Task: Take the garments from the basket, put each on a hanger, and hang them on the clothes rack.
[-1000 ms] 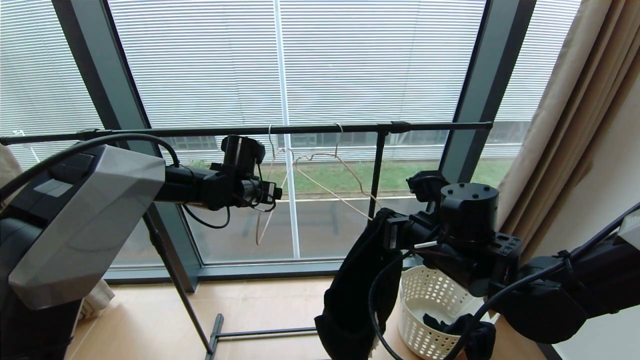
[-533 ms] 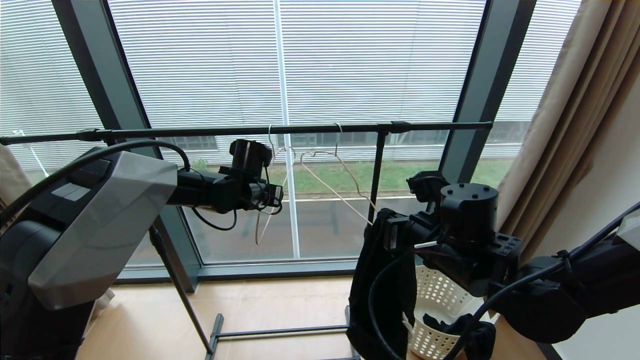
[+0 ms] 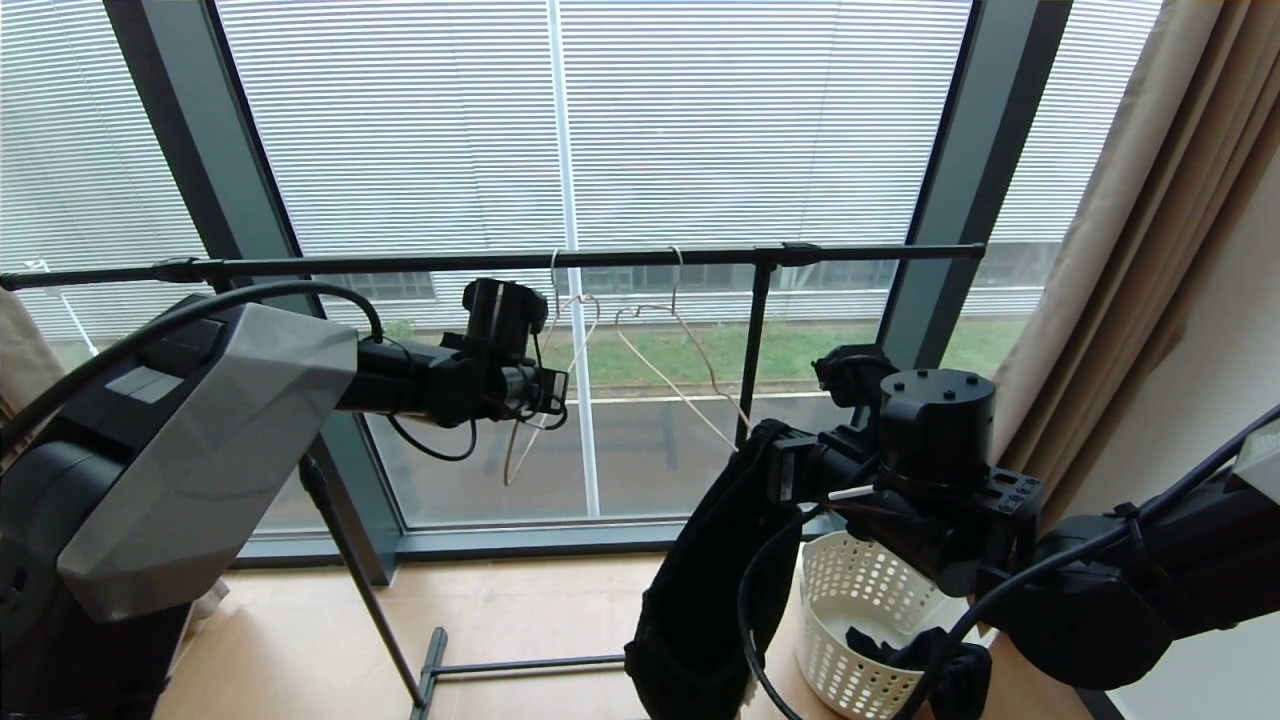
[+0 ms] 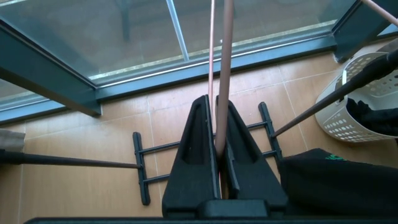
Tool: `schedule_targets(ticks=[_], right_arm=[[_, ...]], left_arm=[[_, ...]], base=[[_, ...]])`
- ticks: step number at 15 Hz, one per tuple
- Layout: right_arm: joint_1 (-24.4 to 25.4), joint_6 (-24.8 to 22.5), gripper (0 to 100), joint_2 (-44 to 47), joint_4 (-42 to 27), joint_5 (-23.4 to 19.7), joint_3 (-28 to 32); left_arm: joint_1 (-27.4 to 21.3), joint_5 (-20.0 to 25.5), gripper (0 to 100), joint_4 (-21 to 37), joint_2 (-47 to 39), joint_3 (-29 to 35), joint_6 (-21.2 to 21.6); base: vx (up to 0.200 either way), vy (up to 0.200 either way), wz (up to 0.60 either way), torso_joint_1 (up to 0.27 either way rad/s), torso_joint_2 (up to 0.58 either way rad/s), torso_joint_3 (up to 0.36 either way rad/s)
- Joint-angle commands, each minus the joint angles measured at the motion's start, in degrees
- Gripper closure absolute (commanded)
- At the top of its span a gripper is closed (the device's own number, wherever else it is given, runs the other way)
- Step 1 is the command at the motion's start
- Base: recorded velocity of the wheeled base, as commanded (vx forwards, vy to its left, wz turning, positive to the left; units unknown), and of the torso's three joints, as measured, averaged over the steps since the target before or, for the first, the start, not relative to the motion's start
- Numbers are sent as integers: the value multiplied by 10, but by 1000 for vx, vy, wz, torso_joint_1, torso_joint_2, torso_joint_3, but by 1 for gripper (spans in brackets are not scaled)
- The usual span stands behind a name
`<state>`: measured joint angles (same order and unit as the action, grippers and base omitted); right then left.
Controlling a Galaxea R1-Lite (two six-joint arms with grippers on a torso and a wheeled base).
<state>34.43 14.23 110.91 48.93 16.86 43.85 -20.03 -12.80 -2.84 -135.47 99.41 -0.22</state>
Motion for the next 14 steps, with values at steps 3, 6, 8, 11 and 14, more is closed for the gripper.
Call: schedule_targets(ticks=[3, 6, 8, 11, 14], right_arm=[[0, 0, 100, 1, 0, 0, 0], [1, 0, 100, 0, 0, 0, -1], [1, 1, 100, 1, 0, 0, -1], [1, 0, 100, 1, 0, 0, -1], [2, 1, 100, 10, 1, 0, -1]], left_arm=[[-1, 0, 100, -1, 28, -11, 0], [-7, 1, 100, -1, 75, -62, 0], [-8, 1, 100, -5, 108, -109, 0], [-9, 3, 100, -39, 166, -187, 3], [-8, 4, 100, -59, 186, -215, 4]], base=[[0, 0, 0, 0, 0, 0], [0, 0, 0, 0, 0, 0], [0, 0, 0, 0, 0, 0], [0, 0, 0, 0, 0, 0], [0, 0, 0, 0, 0, 0]])
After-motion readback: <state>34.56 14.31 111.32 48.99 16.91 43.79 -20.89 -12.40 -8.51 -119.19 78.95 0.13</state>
